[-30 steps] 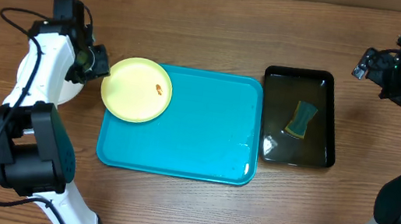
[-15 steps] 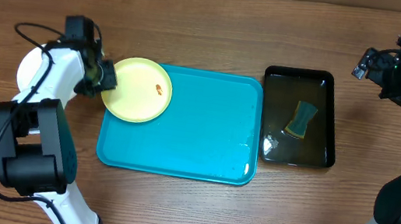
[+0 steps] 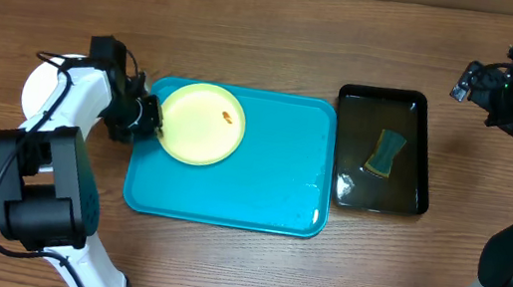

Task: Clean dirty plates on tray and stack at the side
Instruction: 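Move the left gripper to the yellow plate rim on the teal tray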

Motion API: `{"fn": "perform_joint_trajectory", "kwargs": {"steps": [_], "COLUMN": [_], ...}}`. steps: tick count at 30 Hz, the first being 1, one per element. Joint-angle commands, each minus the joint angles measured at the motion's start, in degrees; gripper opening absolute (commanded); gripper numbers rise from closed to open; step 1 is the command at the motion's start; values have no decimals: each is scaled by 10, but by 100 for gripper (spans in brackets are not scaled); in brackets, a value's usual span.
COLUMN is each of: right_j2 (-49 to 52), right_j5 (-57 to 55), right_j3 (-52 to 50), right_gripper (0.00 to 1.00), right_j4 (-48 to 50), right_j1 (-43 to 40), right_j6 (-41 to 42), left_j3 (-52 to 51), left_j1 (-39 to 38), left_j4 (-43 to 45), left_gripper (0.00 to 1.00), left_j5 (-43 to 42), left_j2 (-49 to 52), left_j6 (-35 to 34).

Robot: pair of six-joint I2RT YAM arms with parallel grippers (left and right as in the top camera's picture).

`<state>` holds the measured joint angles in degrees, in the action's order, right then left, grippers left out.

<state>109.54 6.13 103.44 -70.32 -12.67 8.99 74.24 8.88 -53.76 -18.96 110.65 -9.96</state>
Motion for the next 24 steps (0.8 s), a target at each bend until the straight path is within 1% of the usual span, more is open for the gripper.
{"fn": "perform_joint_trajectory", "kwargs": {"steps": [1,5,7,9,10,15,21,22,24], "right_j2": [-3,-3,-3,-3,-3,-3,-3,-3,-3], "right_j5": [-1,-1,-1,-1,-1,-1,-1,-1,-1], "right_j3": [8,8,8,9,8,8,8,8,8], "right_gripper": [100,100,100,100,100,100,100,100,100], "right_j4": [2,2,2,2,2,2,2,2,2], "right_j1": [-2,-2,-2,-2,-2,-2,-2,-2,-2], "right_j6": [2,2,2,2,2,2,2,2,2], "left_j3": [-2,-2,2,14,26,84,86,82,74], "left_j1": [-30,-64,-78,-88,-94,-108,-104,-103,-104], "left_j4": [-20,-29,-28,-32,-40,-75,-62,-53,-28], "left_gripper": [17,31,34,40,41,43,42,40,30], "left_j5": [-68,-48,-40,-14,3,91,217,229,239], "left_j2": [-13,-13,-13,-13,-13,-14,-13,-13,-12], "left_j6": [-7,-8,-8,-9,-15,-45,-70,-70,-69]}}
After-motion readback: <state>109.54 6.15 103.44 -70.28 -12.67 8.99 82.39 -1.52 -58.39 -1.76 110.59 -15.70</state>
